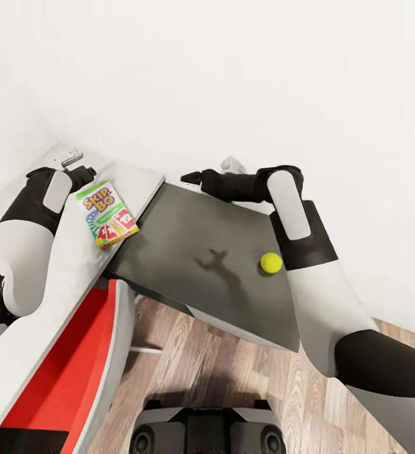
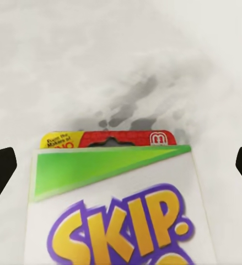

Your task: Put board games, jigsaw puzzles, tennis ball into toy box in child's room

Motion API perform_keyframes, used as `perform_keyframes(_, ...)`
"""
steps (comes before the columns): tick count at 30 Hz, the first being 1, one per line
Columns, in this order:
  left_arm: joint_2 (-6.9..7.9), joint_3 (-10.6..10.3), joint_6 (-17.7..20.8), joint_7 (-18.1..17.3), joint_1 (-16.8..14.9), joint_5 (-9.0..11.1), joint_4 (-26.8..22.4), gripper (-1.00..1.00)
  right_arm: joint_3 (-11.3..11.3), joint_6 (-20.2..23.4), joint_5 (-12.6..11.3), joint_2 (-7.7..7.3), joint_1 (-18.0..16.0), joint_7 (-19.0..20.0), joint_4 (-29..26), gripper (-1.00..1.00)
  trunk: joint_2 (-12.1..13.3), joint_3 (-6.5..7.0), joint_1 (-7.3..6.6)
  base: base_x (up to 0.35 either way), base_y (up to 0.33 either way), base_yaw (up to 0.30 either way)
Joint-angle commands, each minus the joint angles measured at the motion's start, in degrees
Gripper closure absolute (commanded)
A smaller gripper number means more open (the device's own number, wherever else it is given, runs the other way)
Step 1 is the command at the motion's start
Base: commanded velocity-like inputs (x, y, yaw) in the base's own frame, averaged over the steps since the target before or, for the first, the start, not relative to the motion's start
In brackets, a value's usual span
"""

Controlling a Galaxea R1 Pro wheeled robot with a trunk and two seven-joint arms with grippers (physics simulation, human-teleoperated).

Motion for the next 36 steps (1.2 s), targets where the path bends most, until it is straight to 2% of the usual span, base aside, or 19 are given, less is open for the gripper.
perform_keyframes(1, 0.00, -0.02, 0.19, 0.38, -0.03, 0.59, 0.00, -1.00, 0.07, 0.14, -1.31, 0.01, -0.04, -0.65, -0.51, -1.00, -0.09, -0.17, 0.03, 0.000, 0.000, 0.000)
perform_keyframes(5, -0.02, -0.03, 0.12, 0.43, -0.04, 0.54, 0.25, -1.00, 0.68, -0.11, -4.34, 0.01, -0.08, -0.86, -2.39, -1.00, -0.09, -0.55, 0.03, 0.000, 0.000, 0.000)
perform_keyframes(8, -0.06, -0.03, 0.11, 0.46, -0.04, 0.48, 0.30, -1.00, 0.89, -0.29, -5.42, 0.01, -0.11, -0.95, -3.18, -1.00, -0.09, -0.83, 0.03, 0.000, 0.000, 0.000)
perform_keyframes(13, -0.11, -0.04, 0.10, 0.47, -0.04, 0.44, 0.33, -1.00, 1.00, -0.51, -9.10, 0.01, -0.13, -1.25, -5.04, -1.00, -0.09, -1.30, 0.03, 0.000, 0.000, 0.000)
perform_keyframes(16, -0.09, -0.04, 0.07, 0.47, -0.04, 0.43, 0.34, -1.00, 1.02, -0.54, -10.43, 0.01, -0.13, -2.00, -5.99, -1.00, -0.09, -1.59, 0.03, 0.000, 0.000, 0.000)
perform_keyframes(21, -0.09, -0.04, 0.02, 0.47, -0.04, 0.37, 0.34, -1.00, 1.06, -0.63, -13.50, 0.01, -0.06, -5.69, -8.28, -1.00, -0.09, -2.06, 0.03, 0.000, 0.000, 0.000)
perform_keyframes(25, -0.06, -0.04, 0.03, 0.47, -0.04, 0.35, 0.34, -1.00, 1.10, -0.69, -18.14, 0.01, -0.03, -9.48, -9.23, -1.00, -0.09, -2.44, 0.03, 0.000, 0.000, 0.000)
perform_keyframes(30, -0.06, -0.04, 0.07, 0.47, -0.24, 0.34, 0.34, -1.00, 1.16, -0.76, -22.48, 0.01, 0.02, -15.04, -12.08, -1.00, -0.09, -2.83, 0.03, 0.000, 0.000, 0.000)
perform_keyframes(32, -0.07, -0.04, 0.08, 0.47, -0.65, 0.38, 0.34, -1.00, 1.18, -0.78, -23.73, 0.01, 0.03, -16.86, -12.82, -1.00, -0.09, -2.90, 0.03, 0.000, 0.000, 0.000)
perform_keyframes(36, -0.01, -0.04, 0.22, 0.47, -1.14, 0.41, 0.34, -1.00, 1.20, -0.80, -24.78, 0.01, 0.04, -18.26, -13.54, -1.00, -0.09, -2.95, 0.03, 0.000, 0.000, 0.000)
